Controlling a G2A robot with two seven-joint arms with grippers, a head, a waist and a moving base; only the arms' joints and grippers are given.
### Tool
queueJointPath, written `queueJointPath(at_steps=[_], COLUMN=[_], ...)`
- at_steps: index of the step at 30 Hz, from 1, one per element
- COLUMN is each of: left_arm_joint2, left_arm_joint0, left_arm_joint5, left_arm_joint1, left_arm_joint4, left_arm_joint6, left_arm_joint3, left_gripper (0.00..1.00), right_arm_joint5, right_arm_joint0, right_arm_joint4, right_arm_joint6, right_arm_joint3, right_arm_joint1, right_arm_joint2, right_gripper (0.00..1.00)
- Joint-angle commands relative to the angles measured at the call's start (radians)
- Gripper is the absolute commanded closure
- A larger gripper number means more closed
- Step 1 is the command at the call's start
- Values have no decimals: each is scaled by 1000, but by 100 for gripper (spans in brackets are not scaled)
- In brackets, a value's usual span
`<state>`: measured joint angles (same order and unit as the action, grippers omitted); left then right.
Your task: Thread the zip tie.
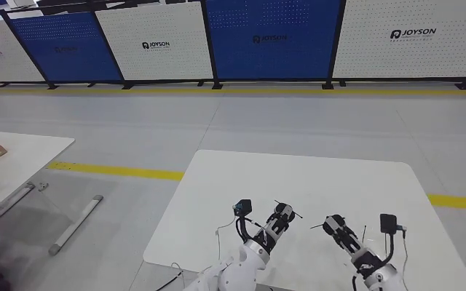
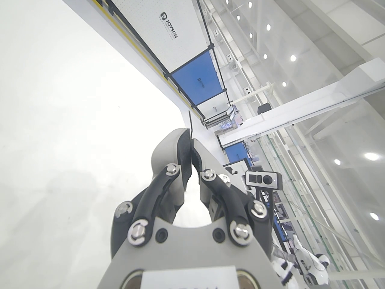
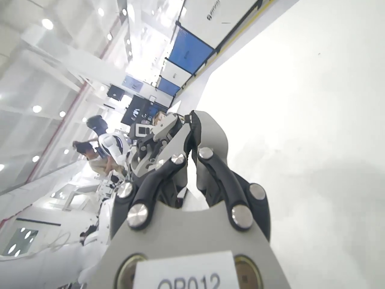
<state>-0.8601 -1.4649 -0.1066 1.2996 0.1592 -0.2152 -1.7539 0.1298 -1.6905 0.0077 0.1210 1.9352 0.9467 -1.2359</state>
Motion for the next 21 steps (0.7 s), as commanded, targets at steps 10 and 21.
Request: queueJointPath(at_steps=[10, 21], left_arm_joint2=[0, 0], left_arm_joint0=[0, 0], left_arm_joint5=[0, 0], left_arm_joint1=[0, 0], left_arm_joint4=[0, 0], left_arm_joint6=[0, 0], left_arm_joint3=[0, 0], left_gripper=[100, 100], right_arm_joint5=[16, -15], right_arm_joint0=[-35, -19], right_arm_joint4=[-117, -94], right_arm_joint6=[-274, -310], right_arm_joint3=[-15, -24], right_arm_joint1=[36, 48], right_arm_joint2=[88, 95], right_gripper=[100, 100])
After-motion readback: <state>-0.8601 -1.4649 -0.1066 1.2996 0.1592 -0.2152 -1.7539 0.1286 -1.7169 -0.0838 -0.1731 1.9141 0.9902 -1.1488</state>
